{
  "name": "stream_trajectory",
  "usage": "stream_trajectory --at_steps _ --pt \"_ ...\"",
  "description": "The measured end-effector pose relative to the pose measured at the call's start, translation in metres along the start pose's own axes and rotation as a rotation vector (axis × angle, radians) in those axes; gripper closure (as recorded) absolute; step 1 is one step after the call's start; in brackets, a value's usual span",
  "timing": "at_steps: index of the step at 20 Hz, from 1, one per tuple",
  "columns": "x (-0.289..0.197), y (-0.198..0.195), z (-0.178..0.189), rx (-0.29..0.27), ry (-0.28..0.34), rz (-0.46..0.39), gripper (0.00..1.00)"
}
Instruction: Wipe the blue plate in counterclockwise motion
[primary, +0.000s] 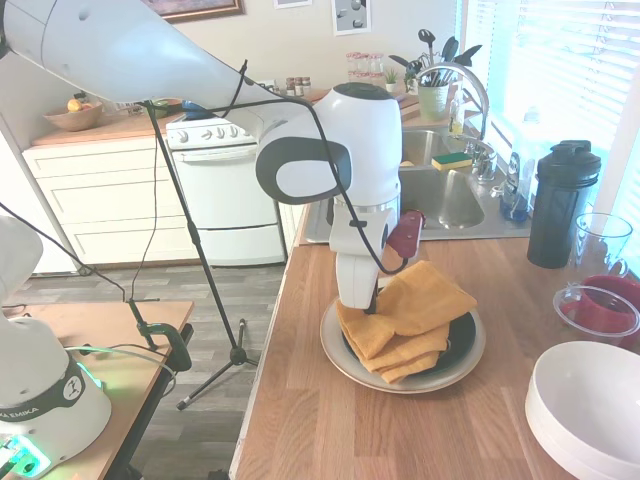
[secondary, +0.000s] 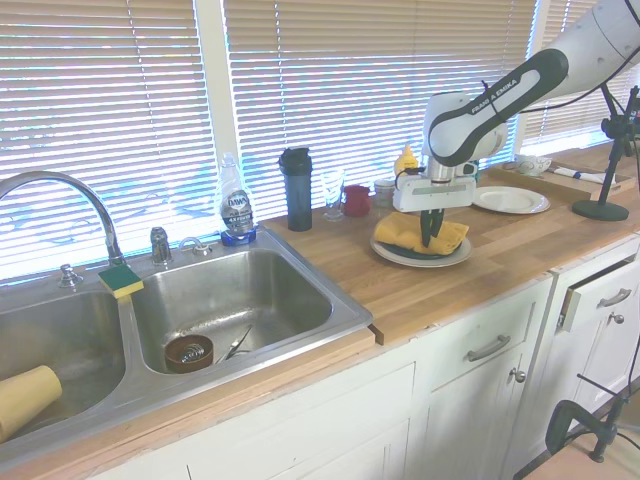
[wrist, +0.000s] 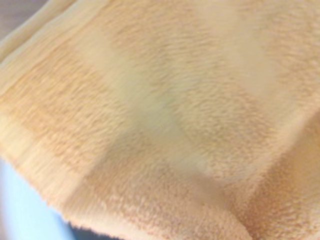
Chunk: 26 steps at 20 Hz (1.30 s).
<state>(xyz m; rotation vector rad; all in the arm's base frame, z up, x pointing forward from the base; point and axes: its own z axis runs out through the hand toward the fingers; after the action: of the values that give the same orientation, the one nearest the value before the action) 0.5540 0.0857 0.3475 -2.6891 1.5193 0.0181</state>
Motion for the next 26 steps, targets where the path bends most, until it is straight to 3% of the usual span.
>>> stream_trajectory --at_steps 5,11,20,26 --pt "0.037 0.015 0.001 0.006 -0.033 0.038 1.0" --pt "0.05 0.004 -0.008 0.006 -0.044 0.047 1.0" --pt "0.109 0.041 -0.071 0.061 -0.059 0.109 1.0" --pt "0.172 0.067 -0.098 0.083 -0.101 0.182 1.0"
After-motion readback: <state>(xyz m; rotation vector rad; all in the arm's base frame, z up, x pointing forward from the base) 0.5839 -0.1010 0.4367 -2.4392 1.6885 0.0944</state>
